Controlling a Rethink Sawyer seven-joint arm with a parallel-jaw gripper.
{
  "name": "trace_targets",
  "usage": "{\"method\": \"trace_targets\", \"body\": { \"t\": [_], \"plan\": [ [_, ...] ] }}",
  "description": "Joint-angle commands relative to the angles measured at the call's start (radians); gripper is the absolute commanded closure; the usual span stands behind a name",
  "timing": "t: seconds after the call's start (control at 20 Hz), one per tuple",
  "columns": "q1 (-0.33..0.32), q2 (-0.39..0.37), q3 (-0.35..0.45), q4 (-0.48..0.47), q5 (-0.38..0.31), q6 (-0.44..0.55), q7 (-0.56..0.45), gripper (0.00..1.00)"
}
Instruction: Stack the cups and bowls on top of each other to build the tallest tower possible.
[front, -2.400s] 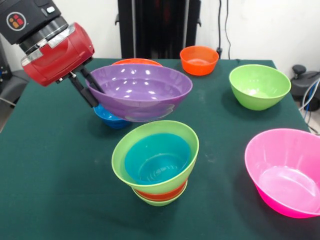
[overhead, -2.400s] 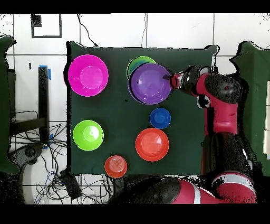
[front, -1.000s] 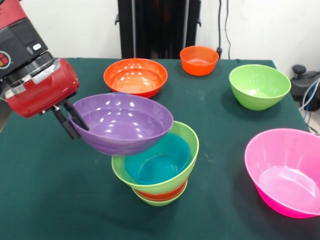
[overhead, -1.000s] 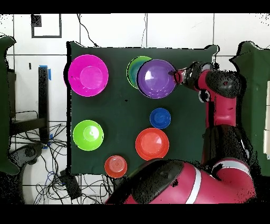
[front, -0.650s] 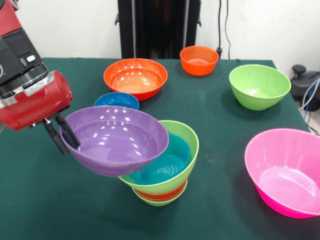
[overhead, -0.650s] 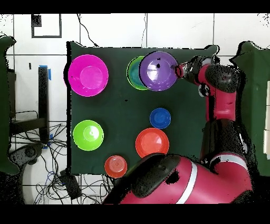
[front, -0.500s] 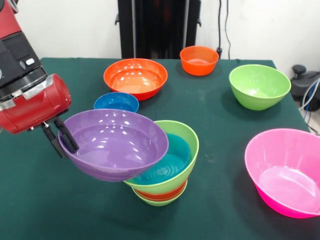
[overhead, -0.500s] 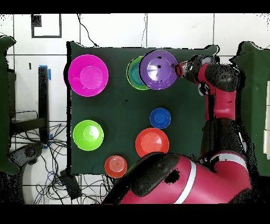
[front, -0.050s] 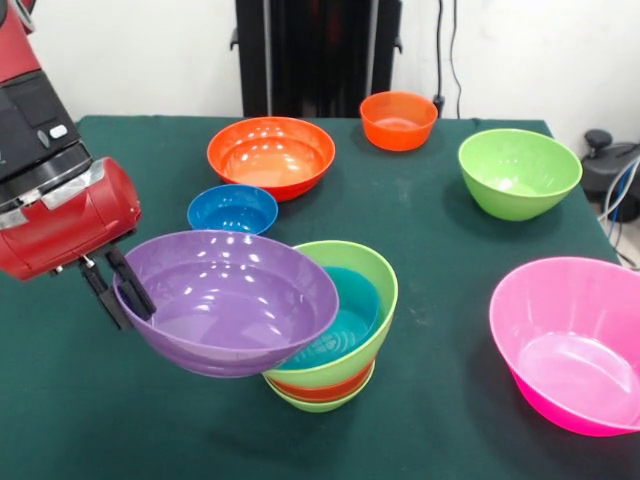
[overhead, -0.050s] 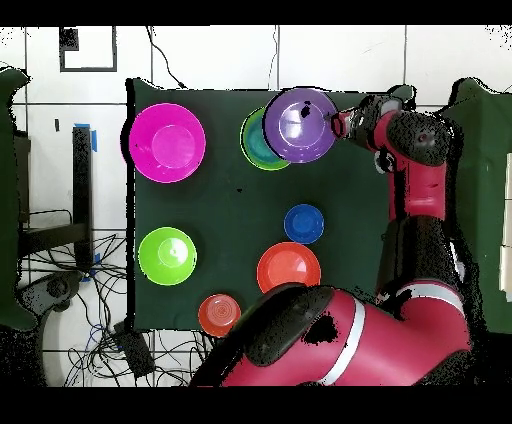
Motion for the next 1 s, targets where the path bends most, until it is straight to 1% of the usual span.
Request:
{"method": "trace_targets", "body": {
  "t": [0.05, 0.2, 0.55, 1.0],
  "plan": [
    [0.047, 0.022, 0.082, -0.075, -0.027, -0.027, 0.127, 1.0],
    [0.052, 0.029, 0.079, -0.094, -0.029, -0.014, 0.139, 1.0],
    [0.062, 0.02, 0.078, -0.102, -0.02, 0.005, 0.154, 1.0],
    [0.058, -0.013, 0.09, -0.068, -0.001, 0.029, 0.142, 1.0]
  ]
}}
